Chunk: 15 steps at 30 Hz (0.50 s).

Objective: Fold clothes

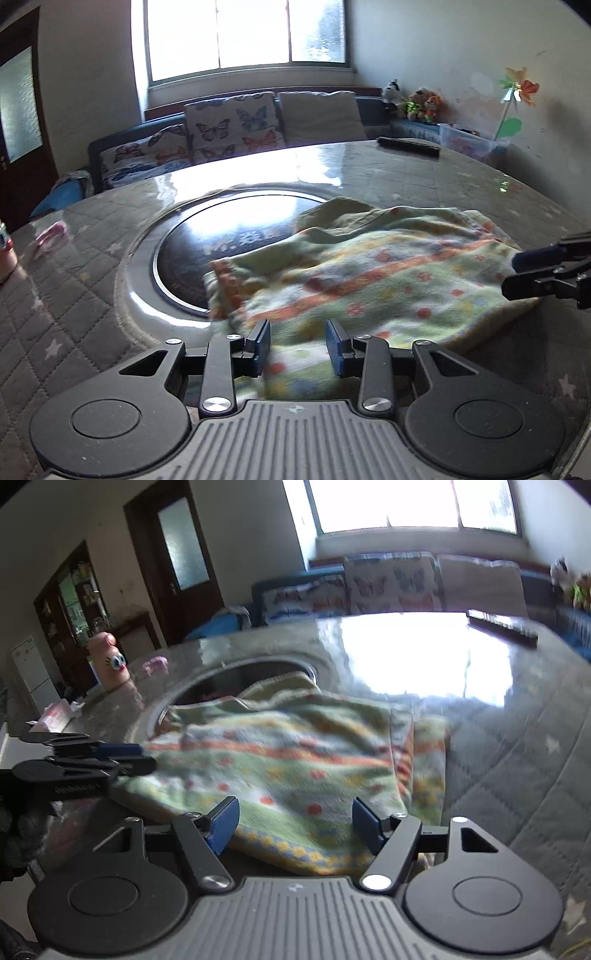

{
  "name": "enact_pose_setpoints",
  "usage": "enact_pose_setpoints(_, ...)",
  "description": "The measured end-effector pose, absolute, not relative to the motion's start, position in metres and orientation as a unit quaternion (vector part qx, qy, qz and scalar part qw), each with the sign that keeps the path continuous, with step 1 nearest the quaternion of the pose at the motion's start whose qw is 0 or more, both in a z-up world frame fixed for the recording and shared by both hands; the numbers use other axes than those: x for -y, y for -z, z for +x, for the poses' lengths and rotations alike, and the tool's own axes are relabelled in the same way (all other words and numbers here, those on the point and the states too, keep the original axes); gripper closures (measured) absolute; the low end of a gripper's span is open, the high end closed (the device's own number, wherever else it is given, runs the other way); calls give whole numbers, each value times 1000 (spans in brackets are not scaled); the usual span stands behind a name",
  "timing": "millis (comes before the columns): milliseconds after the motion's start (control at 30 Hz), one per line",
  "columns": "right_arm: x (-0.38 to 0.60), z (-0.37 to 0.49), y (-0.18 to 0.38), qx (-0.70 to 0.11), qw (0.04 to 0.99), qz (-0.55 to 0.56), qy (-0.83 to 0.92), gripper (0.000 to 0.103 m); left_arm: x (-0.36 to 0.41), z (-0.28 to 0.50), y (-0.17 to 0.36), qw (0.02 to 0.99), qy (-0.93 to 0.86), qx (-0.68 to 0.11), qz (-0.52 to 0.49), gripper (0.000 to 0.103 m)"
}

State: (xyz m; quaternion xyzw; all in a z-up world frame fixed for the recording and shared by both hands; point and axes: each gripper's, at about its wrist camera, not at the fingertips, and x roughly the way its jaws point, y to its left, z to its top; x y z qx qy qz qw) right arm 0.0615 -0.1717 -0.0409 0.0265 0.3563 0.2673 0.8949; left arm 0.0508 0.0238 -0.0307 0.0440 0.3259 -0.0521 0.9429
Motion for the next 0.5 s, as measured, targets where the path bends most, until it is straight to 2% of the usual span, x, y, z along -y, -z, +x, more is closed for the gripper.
enact_pose_setpoints(100, 172, 65, 40, -356, 894, 22, -271, 32, -36, 53, 31, 942, 35, -330, 39, 65)
enact_pose_setpoints(167, 170, 70, 36, -348, 897, 16, -270, 27, -40, 57, 28, 943, 29, -329, 37, 66)
enact_pose_setpoints(500, 152, 133, 39, -353, 894, 35, -275, 22, -44, 97, 22, 945, 11, -323, 47, 67)
